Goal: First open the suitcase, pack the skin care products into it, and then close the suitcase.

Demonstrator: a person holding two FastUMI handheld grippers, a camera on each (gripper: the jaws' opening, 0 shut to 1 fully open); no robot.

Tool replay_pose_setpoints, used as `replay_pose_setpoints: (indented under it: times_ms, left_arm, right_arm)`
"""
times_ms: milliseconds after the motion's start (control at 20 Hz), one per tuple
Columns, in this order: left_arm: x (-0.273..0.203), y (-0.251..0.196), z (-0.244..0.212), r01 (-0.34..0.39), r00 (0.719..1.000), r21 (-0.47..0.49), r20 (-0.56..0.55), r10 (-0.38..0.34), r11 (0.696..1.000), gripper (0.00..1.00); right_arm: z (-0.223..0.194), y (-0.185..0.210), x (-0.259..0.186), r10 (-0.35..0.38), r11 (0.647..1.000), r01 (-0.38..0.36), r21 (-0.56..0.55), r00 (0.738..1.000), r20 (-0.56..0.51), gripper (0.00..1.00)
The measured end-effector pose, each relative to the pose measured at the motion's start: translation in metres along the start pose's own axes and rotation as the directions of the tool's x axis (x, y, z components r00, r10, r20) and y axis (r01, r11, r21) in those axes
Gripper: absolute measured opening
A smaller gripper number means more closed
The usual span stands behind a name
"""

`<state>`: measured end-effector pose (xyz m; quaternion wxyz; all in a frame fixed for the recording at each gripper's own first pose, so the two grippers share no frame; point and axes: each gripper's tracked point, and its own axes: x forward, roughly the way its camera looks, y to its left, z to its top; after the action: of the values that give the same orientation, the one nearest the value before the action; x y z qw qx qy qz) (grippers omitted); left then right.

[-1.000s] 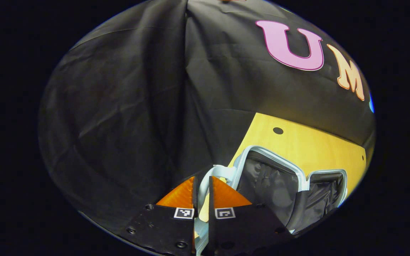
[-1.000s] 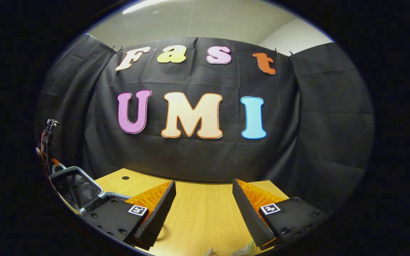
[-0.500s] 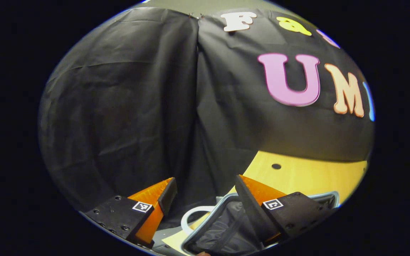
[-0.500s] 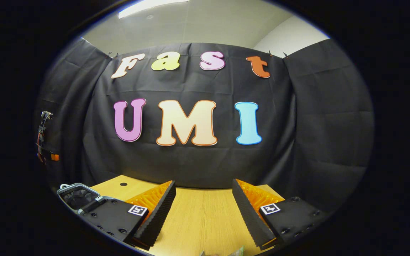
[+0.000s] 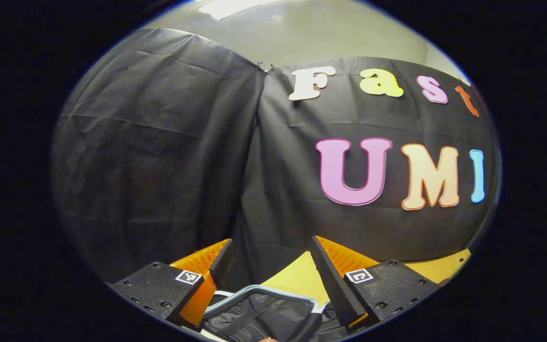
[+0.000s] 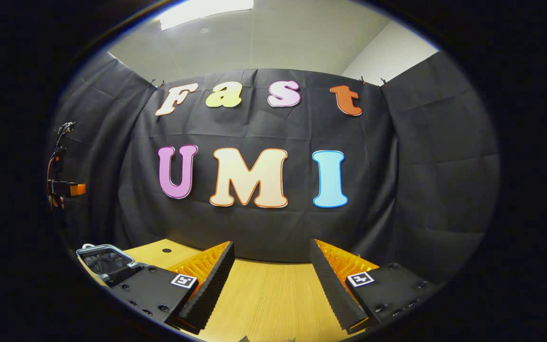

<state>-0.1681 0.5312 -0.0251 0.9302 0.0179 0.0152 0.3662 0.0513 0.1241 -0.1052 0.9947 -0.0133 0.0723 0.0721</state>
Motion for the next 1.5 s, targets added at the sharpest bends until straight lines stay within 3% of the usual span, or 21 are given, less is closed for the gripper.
replay_pose_setpoints:
  times_ms: [200, 300, 500, 900, 1250, 1500]
  left_arm:
    - [-0.033, -0.023, 0.008, 0.103, 0.995, 0.003, 0.005, -0.103, 0.995, 0.94]
    - [-0.05, -0.059, 0.007, 0.155, 0.988, 0.001, -0.001, -0.155, 0.988, 0.94]
    - [-0.074, -0.127, 0.004, 0.257, 0.966, 0.012, -0.007, -0.257, 0.966, 0.94]
    - [-0.123, -0.213, -0.014, 0.401, 0.916, 0.032, -0.049, -0.399, 0.916, 0.94]
    - [-0.175, -0.278, -0.05, 0.514, 0.853, 0.042, -0.125, -0.506, 0.857, 0.94]
    - [-0.216, -0.321, -0.088, 0.602, 0.783, -0.003, -0.193, -0.591, 0.799, 0.94]
  right_arm:
    - [0.006, -0.012, -0.006, 0.017, 1.0, -0.017, 0.009, 1.0, 0.019, 1.0]
    - [0.009, -0.019, -0.008, 0.019, 1.0, -0.02, 0.023, 0.999, 0.028, 1.0]
    - [0.012, -0.029, -0.008, 0.021, 0.999, -0.023, 0.049, 0.999, 0.035, 1.0]
    - [0.024, -0.052, -0.02, 0.029, 0.999, -0.032, 0.039, 0.997, 0.07, 1.0]
    - [0.024, -0.073, -0.034, 0.051, 0.998, -0.054, 0.042, 0.997, 0.066, 0.99]
    - [0.02, -0.083, -0.046, 0.084, 0.996, -0.087, 0.035, 0.994, 0.068, 0.99]
